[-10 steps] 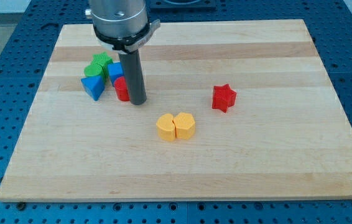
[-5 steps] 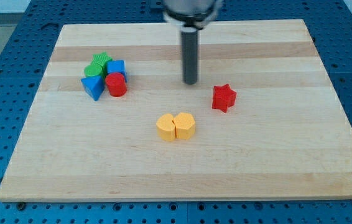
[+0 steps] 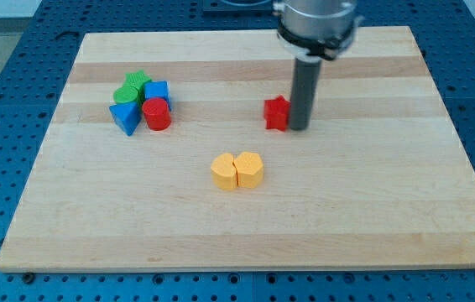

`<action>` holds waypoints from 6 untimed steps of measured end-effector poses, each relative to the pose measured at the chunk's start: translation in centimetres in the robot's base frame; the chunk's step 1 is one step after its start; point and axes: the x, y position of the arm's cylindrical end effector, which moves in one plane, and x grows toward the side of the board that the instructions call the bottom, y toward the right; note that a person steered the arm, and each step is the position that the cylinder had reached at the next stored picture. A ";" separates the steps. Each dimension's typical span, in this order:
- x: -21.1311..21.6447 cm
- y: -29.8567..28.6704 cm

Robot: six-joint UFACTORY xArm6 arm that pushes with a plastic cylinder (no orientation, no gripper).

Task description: Move red star parallel to right of blue cube

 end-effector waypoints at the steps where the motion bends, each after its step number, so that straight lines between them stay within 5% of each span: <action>1: -3.1 -1.7; 3: -6.3 -2.8; 4: -5.8 3.9; 6: 1.4 5.3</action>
